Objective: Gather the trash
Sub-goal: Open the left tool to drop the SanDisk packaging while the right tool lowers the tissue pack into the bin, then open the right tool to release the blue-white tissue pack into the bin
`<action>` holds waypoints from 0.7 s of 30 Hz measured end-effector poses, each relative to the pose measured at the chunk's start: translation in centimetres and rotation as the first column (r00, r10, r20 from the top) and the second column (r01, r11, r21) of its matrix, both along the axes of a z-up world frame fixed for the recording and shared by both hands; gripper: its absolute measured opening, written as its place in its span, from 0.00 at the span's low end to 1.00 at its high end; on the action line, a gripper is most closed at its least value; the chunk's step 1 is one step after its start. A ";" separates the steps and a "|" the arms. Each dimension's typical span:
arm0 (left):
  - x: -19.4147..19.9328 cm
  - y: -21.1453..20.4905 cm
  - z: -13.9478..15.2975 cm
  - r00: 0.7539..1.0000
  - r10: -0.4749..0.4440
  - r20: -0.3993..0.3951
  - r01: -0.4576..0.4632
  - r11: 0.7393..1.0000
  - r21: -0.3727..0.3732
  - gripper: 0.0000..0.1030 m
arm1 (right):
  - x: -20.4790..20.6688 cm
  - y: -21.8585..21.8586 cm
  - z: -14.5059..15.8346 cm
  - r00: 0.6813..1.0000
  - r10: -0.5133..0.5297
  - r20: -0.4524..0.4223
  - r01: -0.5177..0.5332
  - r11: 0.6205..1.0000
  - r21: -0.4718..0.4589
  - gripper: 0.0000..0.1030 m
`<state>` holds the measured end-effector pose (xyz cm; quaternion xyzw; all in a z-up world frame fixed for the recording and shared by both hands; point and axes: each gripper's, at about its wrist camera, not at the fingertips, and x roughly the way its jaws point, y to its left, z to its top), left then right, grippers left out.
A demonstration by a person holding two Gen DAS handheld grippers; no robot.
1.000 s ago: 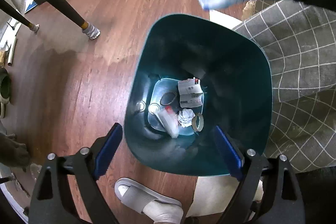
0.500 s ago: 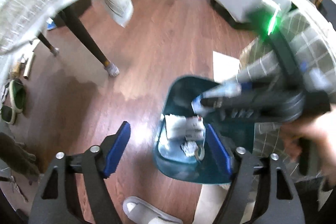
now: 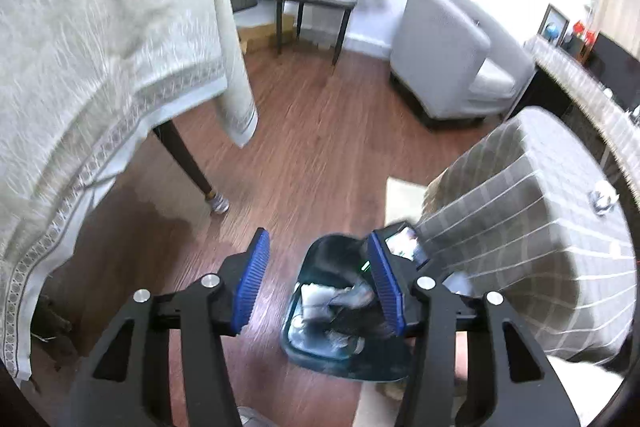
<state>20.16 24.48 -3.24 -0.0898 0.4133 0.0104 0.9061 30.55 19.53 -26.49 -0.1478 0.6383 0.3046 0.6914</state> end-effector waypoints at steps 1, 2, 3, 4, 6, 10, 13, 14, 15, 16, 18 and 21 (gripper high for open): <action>-0.1 0.0 0.6 1.000 -0.004 0.015 0.004 1.000 -0.002 0.52 | -0.2 0.0 -0.4 1.000 0.006 0.003 -0.006 1.000 -0.012 0.55; -0.1 -0.1 0.8 1.000 -0.006 0.020 0.006 1.000 -0.001 0.51 | -0.3 0.0 -0.6 1.000 0.012 0.002 -0.012 1.000 -0.021 0.55; -0.2 -0.1 0.9 1.000 -0.008 0.023 0.008 1.000 0.000 0.49 | -0.5 -0.1 -0.8 1.000 0.018 0.001 -0.017 0.999 -0.027 0.55; -0.1 -0.1 1.1 1.000 -0.011 0.024 0.011 1.000 -0.001 0.47 | -0.7 -0.1 -1.1 1.000 0.026 0.000 -0.026 0.999 -0.035 0.55; -0.2 -0.1 1.2 1.000 -0.016 0.026 0.016 1.000 0.000 0.46 | -1.1 -0.2 -1.4 0.999 0.037 -0.002 -0.037 0.998 -0.045 0.55; -0.5 0.1 1.7 0.999 -0.016 0.032 0.017 1.000 -0.020 0.46 | -1.8 -0.6 -2.4 0.999 0.051 0.000 -0.051 0.995 -0.088 0.55; -0.9 -0.4 2.3 0.999 -0.018 0.039 0.018 1.000 -0.015 0.46 | -2.2 -1.0 -2.5 0.998 0.060 0.017 -0.058 0.992 -0.110 0.57; -0.9 -0.5 2.5 0.999 -0.018 0.043 0.018 1.000 -0.012 0.46 | -2.2 -1.2 -2.4 0.998 0.061 0.025 -0.058 0.992 -0.110 0.58; -0.9 -0.6 2.7 0.999 -0.017 0.049 0.018 1.000 -0.010 0.46 | -2.3 -1.4 -2.1 0.997 0.060 0.043 -0.055 0.993 -0.107 0.66; -1.0 -0.7 3.0 0.998 -0.017 0.055 0.017 1.000 -0.006 0.46 | -2.3 -1.5 -1.9 0.997 0.059 0.050 -0.053 0.993 -0.105 0.73; -1.0 -0.8 3.3 0.998 -0.015 0.065 0.015 1.000 0.005 0.46 | -2.4 -1.8 -1.2 0.996 0.060 0.062 -0.054 0.994 -0.091 0.74; -0.9 -0.7 4.0 0.997 -0.001 0.075 0.001 1.000 0.006 0.46 | -2.6 -2.1 0.6 0.993 0.072 0.093 -0.066 0.996 -0.061 0.74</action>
